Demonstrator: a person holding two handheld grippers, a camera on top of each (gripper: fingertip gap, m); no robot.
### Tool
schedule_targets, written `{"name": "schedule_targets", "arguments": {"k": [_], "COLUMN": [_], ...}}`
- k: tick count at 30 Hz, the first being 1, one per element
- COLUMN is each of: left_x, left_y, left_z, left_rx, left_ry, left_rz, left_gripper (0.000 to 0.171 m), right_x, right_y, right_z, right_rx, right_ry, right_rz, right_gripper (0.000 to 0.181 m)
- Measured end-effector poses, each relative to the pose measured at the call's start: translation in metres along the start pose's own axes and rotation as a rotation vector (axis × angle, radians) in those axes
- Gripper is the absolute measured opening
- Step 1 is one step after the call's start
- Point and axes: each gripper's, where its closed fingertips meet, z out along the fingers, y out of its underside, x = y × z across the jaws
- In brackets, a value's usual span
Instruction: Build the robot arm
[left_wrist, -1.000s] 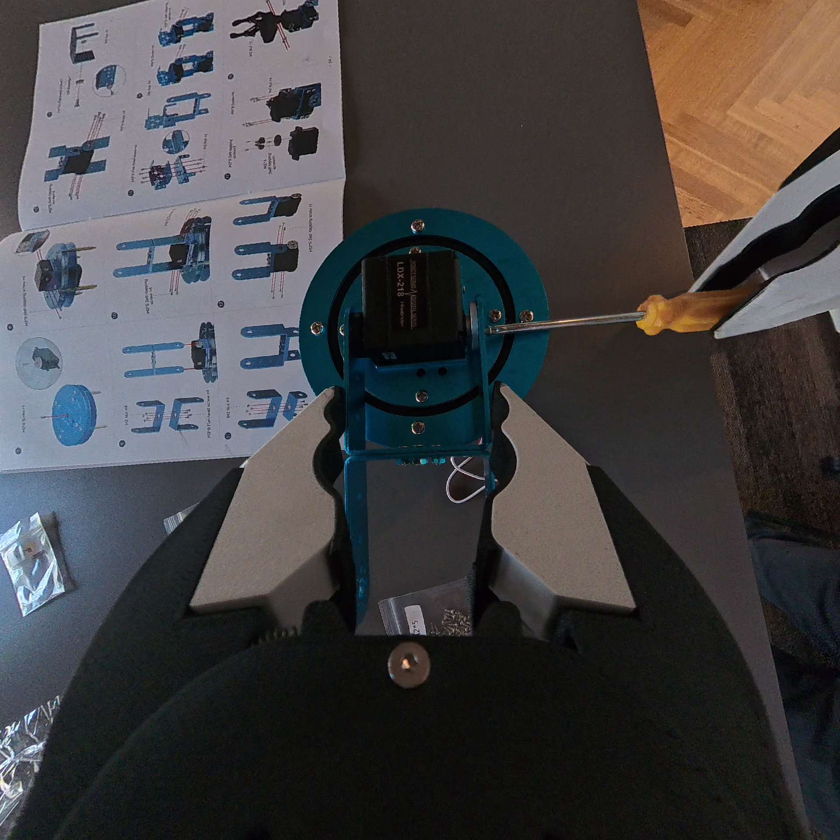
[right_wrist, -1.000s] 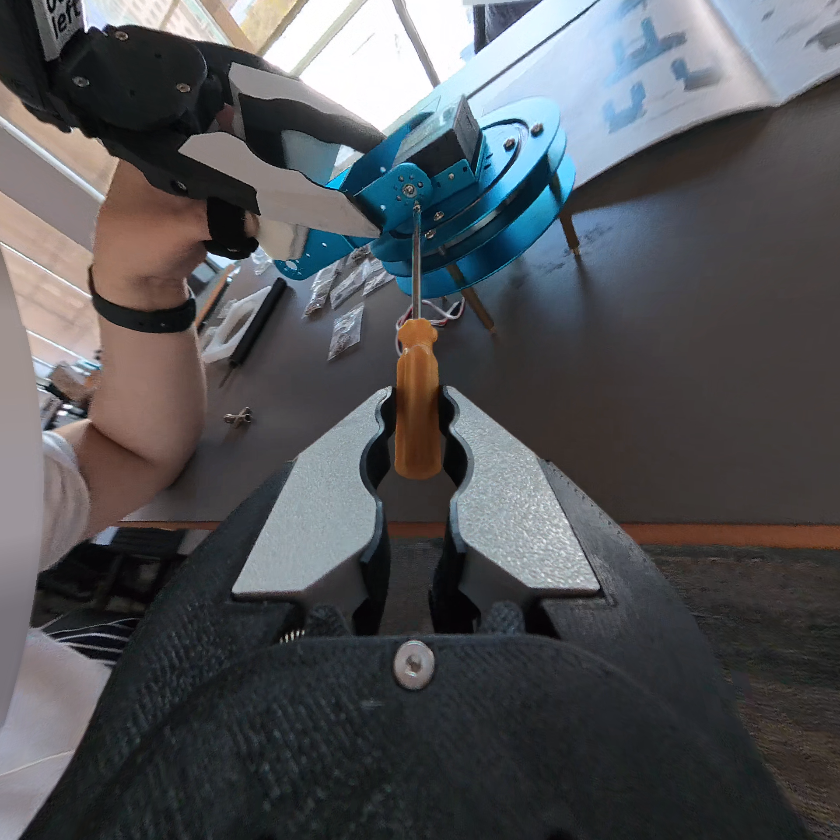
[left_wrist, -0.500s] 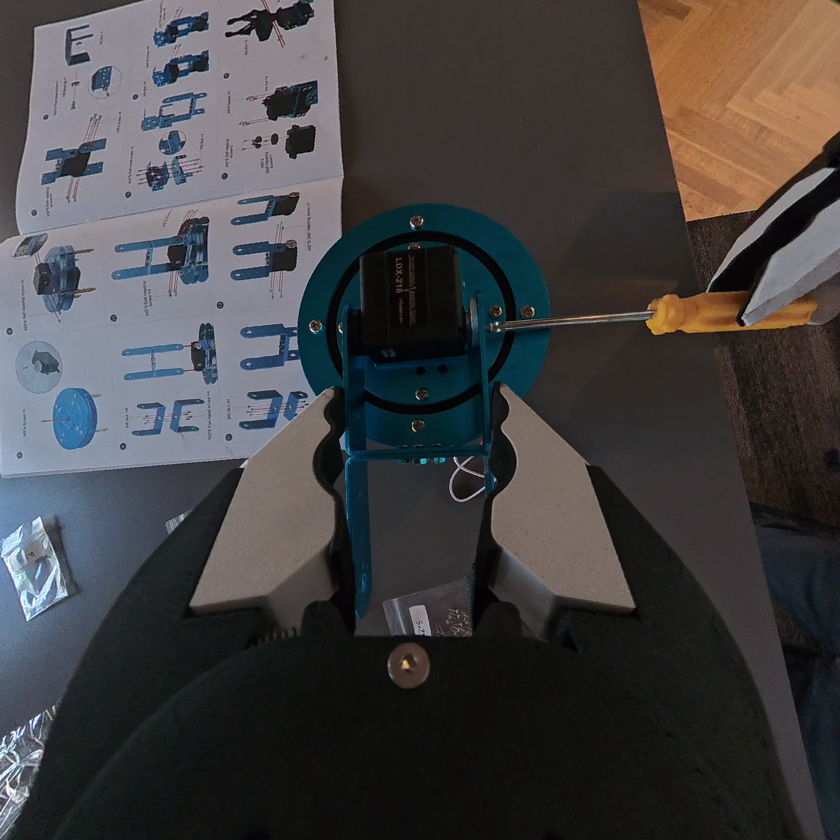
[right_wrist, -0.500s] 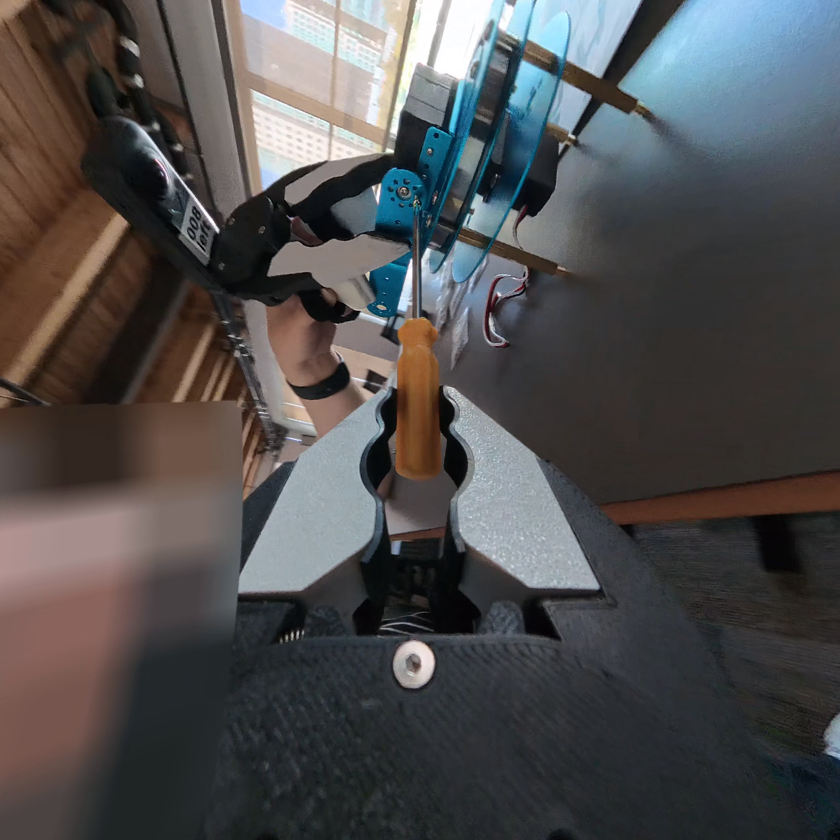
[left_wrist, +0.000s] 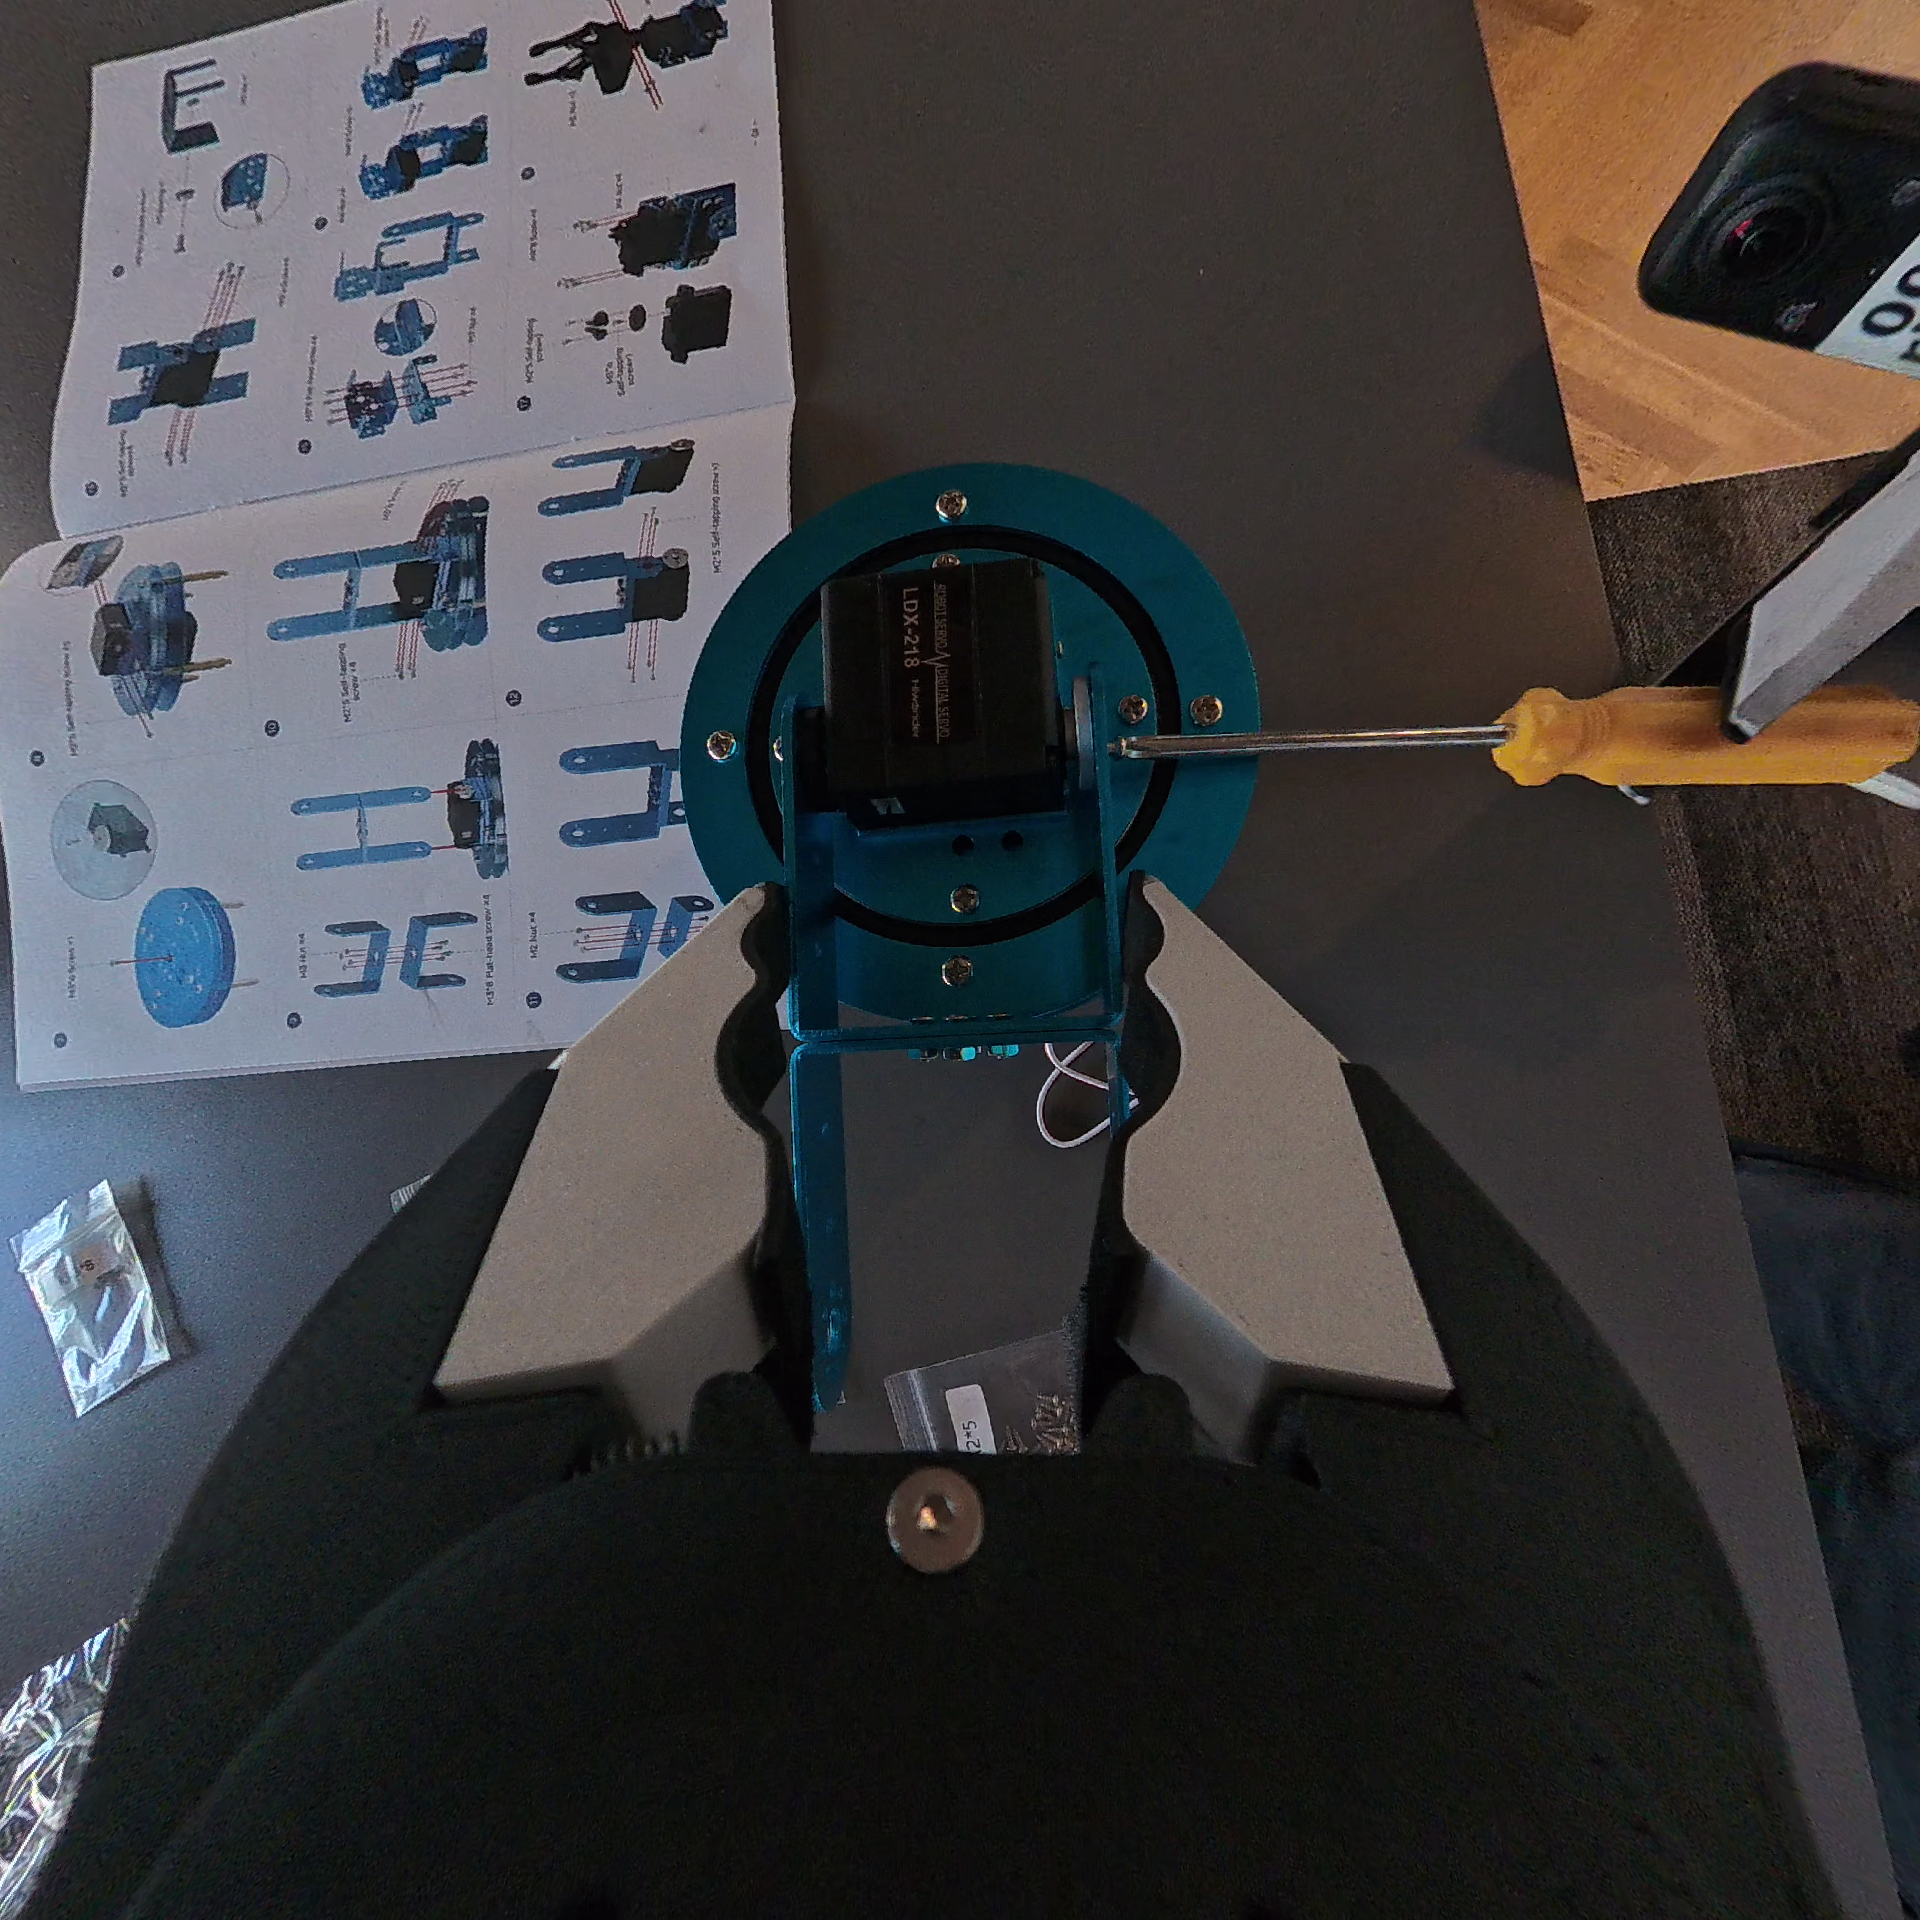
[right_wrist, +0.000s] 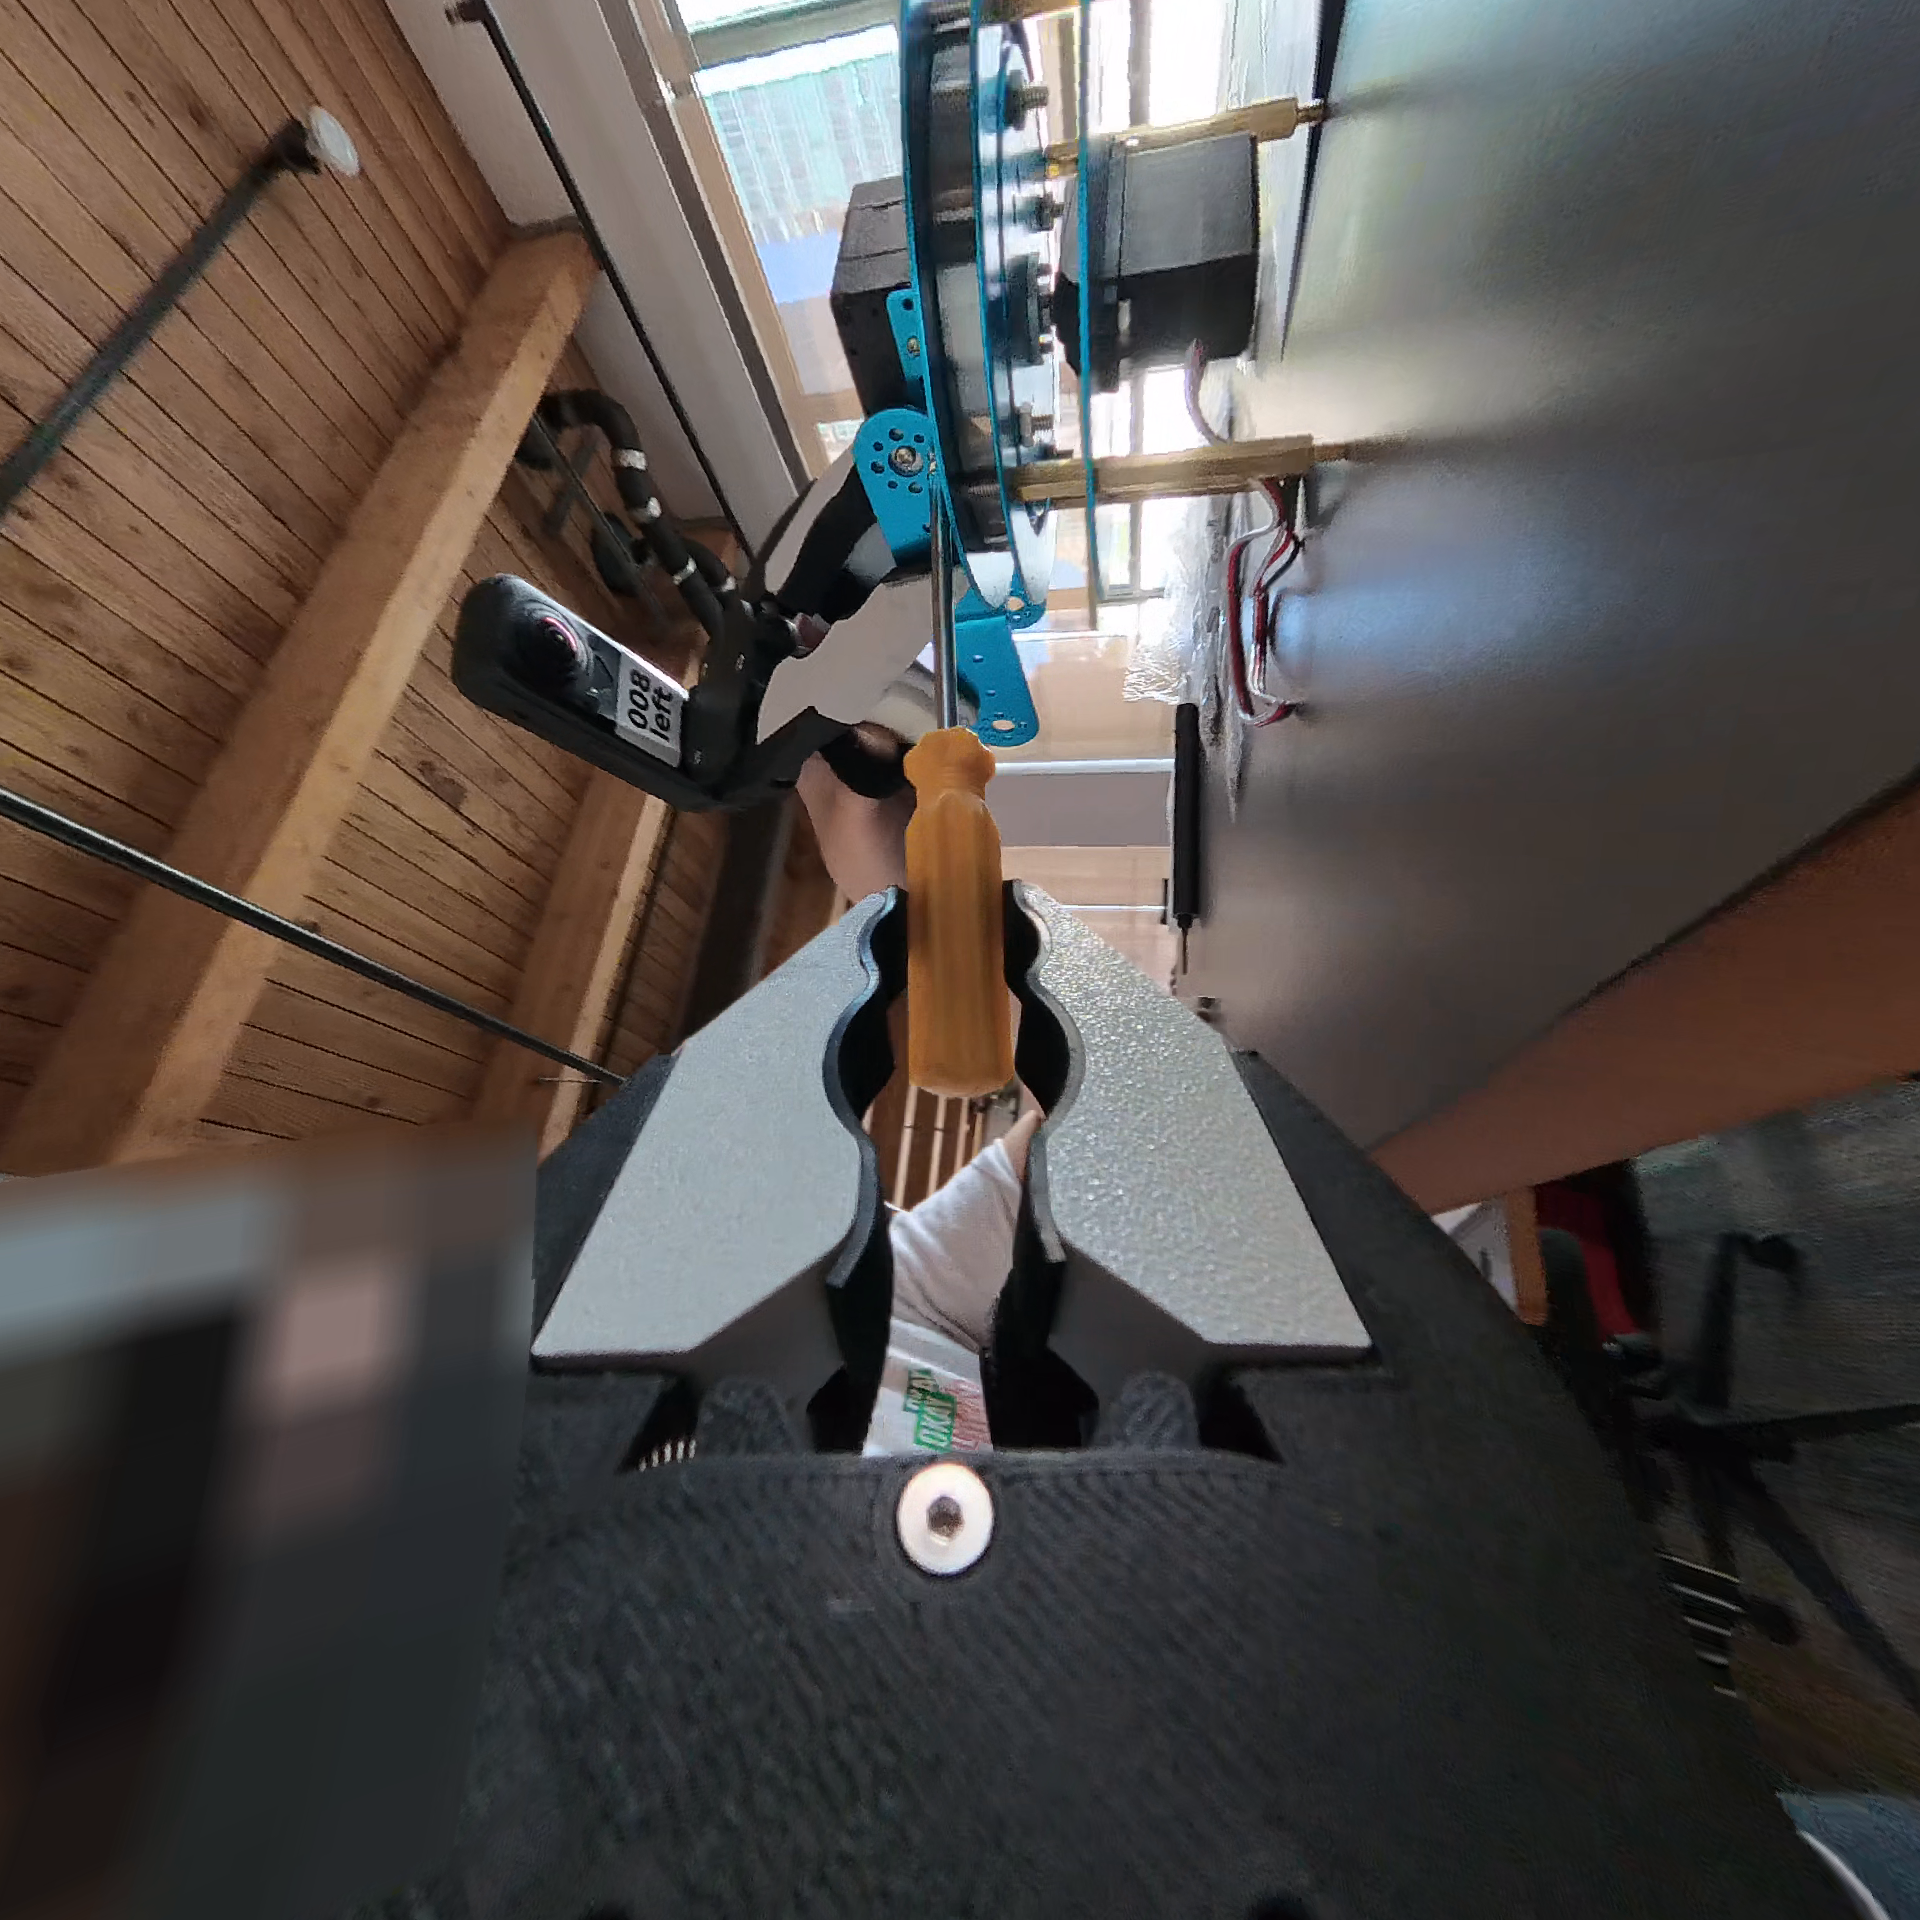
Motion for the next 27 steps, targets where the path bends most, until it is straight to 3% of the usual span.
{"name": "schedule_targets", "arguments": {"k": [5,11,20,27], "left_x": [0.0,-0.001,-0.002,-0.002], "left_y": [0.0,0.0,0.001,0.001], "left_z": [0.0,0.0,0.0,0.0], "left_rx": [-0.001,0.001,0.002,0.005], "left_ry": [0.0,-0.001,-0.006,-0.001], "left_rz": [0.003,0.002,0.005,0.009], "left_gripper": [0.063,0.063,0.063,0.063], "right_x": [-0.001,-0.002,-0.006,-0.005], "right_y": [-0.003,-0.011,-0.008,-0.012], "right_z": [-0.002,-0.007,-0.004,-0.007], "right_rx": [0.017,0.039,0.087,0.095], "right_ry": [-0.013,0.055,-0.036,-0.025], "right_rz": [0.034,-0.097,0.126,0.119], "right_gripper": [0.016,0.016,0.016,0.016]}}
